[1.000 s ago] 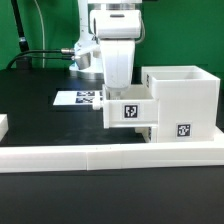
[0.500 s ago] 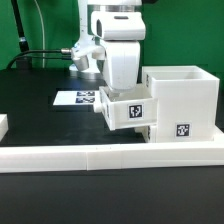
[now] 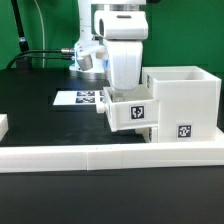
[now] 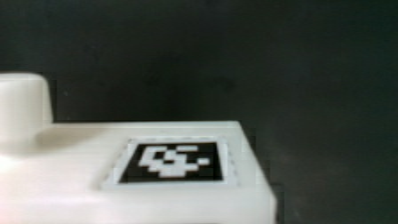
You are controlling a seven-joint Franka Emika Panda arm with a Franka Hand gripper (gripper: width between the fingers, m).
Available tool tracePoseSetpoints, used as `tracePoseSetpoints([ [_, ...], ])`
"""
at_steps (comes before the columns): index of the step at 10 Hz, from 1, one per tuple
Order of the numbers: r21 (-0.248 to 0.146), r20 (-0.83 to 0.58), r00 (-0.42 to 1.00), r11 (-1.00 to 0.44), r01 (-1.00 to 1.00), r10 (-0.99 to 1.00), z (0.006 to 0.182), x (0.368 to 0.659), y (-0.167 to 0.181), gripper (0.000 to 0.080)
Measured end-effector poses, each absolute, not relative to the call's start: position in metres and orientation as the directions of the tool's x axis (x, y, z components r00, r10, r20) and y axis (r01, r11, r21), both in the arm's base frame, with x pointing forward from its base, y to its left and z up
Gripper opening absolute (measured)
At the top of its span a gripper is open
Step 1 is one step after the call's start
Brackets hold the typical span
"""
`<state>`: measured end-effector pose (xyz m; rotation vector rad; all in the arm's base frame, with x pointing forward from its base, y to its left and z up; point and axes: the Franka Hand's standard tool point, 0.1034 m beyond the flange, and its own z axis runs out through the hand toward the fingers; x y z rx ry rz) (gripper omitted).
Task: Assemble drawer
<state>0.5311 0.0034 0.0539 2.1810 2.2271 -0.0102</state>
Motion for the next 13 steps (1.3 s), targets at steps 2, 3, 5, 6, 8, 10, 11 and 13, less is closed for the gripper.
tracePoseSetpoints([
  [2, 0.015, -0.021, 0.035, -0.034, 0.999, 0.999, 0.054, 0.531, 0.009, 0.0044],
  [3, 0.015, -0.02, 0.042, -0.042, 0.999, 0.999, 0.054, 0.531, 0.009, 0.0044],
  [5, 0.015, -0.021, 0.042, -0.041, 0.999, 0.999, 0.054, 0.531, 0.009, 0.0044],
  [6, 0.016, -0.02, 0.046, -0.045, 0.999, 0.999, 0.054, 0.531, 0.01, 0.0044],
  [8, 0.016, -0.02, 0.095, -0.094, 0.995, 0.995, 0.055, 0.53, 0.016, 0.0044],
  [10, 0.017, -0.02, 0.095, -0.095, 0.995, 0.995, 0.055, 0.531, 0.014, 0.0044],
  [11, 0.014, -0.022, 0.095, -0.094, 0.995, 0.995, 0.056, 0.531, 0.013, 0.0117],
  [13, -0.018, -0.057, 0.078, -0.079, 0.997, 0.995, 0.086, 0.531, 0.002, 0.0254],
])
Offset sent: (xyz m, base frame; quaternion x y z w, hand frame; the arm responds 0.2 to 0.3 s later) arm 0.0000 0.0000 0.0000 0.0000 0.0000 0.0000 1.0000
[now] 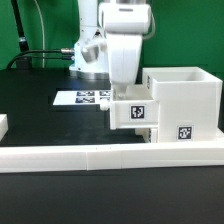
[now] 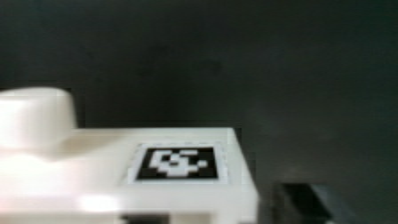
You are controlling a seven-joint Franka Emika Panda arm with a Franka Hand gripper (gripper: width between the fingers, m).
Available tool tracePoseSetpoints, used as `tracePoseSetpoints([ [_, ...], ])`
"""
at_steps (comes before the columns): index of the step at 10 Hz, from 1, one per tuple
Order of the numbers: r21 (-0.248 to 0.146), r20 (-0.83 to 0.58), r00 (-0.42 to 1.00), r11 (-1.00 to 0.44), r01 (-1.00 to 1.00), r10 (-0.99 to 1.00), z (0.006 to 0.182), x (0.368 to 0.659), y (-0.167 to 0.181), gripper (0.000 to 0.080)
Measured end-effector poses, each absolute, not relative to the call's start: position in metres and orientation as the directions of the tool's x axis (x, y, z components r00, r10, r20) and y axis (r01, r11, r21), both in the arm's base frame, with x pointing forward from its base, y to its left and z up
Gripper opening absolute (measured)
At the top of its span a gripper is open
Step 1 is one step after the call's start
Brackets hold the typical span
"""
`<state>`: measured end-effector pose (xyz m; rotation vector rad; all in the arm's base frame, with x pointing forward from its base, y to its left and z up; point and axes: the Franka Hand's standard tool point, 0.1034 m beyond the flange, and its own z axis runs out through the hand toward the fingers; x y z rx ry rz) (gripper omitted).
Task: Assemble drawer
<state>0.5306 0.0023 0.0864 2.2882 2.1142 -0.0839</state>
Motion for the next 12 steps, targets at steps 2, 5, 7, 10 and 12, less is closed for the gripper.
tracePoseSetpoints([
  [2, -0.015, -0.077, 0.045, -0.046, 0.999, 0.996, 0.115, 0.544, -0.016, 0.0564],
  [5, -0.035, -0.079, -0.011, 0.008, 0.999, 0.997, 0.117, 0.538, -0.054, 0.0645],
  [7, -0.036, -0.042, -0.047, 0.045, 0.998, 0.998, 0.112, 0.537, -0.057, 0.0649],
  [10, -0.06, 0.103, -0.005, 0.011, 0.998, 0.995, 0.079, 0.537, -0.067, 0.0649],
  [12, -0.069, 0.189, 0.022, -0.01, 0.998, 0.982, 0.068, 0.533, -0.071, 0.0649],
])
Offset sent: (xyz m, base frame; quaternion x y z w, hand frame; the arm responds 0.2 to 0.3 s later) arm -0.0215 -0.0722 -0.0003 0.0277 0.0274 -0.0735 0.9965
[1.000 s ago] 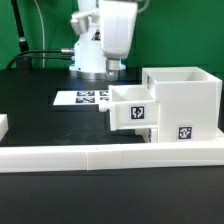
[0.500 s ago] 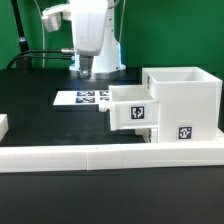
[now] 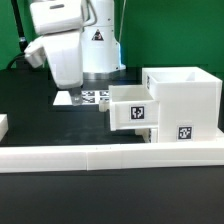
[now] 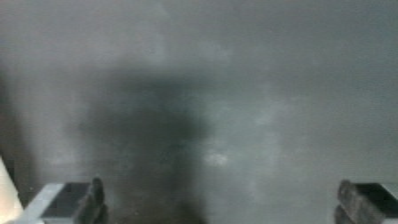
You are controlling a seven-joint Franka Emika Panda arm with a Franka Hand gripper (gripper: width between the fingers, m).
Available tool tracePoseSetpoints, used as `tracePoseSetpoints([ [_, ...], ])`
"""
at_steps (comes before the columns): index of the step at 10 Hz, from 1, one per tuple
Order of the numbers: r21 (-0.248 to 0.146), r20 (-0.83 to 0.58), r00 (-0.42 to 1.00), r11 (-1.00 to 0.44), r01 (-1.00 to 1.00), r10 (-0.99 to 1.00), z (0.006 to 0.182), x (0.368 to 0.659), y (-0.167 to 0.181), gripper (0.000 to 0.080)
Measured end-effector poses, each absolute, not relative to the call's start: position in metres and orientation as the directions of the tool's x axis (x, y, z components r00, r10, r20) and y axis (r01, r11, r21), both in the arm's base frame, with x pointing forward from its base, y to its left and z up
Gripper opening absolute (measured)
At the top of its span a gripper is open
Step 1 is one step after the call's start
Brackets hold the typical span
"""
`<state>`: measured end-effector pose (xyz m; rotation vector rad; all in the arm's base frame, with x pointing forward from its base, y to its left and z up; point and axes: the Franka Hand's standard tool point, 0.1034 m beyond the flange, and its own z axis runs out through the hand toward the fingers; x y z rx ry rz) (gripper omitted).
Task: Assemble drawer
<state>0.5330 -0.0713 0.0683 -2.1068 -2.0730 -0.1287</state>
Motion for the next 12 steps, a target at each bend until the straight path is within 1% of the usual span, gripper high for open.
tracePoseSetpoints([
  [1, -0.085, 0.214, 0.052, -0.034, 0.996, 0.976, 0.063, 0.53, -0.071, 0.0649],
  [2, -0.1, 0.207, 0.087, -0.067, 0.993, 0.974, 0.062, 0.531, -0.059, 0.0649],
  [4, -0.113, 0.21, 0.12, -0.098, 0.989, 0.97, 0.063, 0.533, -0.034, 0.0649],
  [6, -0.123, 0.193, 0.161, -0.139, 0.983, 0.968, 0.066, 0.536, -0.019, 0.0649],
  [9, -0.131, 0.191, 0.207, -0.184, 0.974, 0.96, 0.073, 0.543, 0.015, 0.0649],
  [12, -0.138, 0.189, 0.234, -0.21, 0.968, 0.954, 0.073, 0.542, 0.028, 0.0649],
])
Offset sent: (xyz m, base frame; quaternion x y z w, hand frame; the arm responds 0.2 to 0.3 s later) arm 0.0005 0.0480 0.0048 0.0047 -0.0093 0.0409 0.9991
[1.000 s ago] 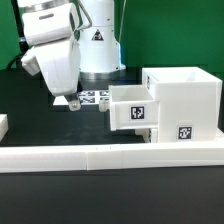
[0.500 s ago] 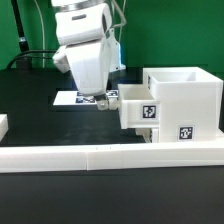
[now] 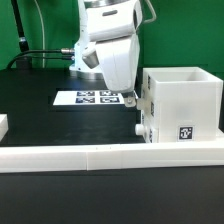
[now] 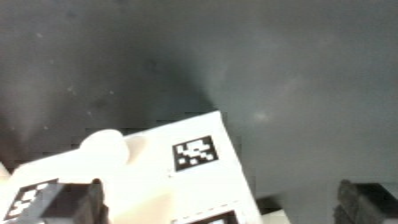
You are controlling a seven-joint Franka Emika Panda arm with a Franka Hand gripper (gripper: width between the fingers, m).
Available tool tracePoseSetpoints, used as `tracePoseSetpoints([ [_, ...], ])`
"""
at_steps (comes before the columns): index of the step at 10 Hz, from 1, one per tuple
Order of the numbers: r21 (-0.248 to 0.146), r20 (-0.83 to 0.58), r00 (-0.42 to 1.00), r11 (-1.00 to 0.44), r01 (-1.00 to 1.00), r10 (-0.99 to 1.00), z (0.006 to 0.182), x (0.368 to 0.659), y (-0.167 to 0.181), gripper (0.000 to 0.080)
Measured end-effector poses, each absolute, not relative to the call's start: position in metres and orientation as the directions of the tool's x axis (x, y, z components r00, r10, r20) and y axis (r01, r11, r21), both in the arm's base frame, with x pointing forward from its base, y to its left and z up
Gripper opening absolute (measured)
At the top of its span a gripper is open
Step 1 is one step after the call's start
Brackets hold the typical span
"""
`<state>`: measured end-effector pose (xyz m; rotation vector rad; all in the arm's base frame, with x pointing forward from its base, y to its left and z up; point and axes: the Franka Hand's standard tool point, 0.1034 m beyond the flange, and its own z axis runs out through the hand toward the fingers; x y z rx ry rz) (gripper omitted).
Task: Assemble drawer
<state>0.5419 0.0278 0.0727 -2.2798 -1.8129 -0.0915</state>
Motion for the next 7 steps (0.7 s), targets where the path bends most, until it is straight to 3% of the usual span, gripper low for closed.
tracePoseSetpoints([
  [2, -0.14, 0.173, 0.255, -0.233, 0.962, 0.951, 0.076, 0.53, 0.012, 0.0649],
  [4, -0.12, 0.157, 0.328, -0.312, 0.943, 0.931, 0.081, 0.498, -0.017, 0.0649],
  [7, -0.127, 0.153, 0.328, -0.311, 0.942, 0.932, 0.078, 0.495, -0.017, 0.0649],
])
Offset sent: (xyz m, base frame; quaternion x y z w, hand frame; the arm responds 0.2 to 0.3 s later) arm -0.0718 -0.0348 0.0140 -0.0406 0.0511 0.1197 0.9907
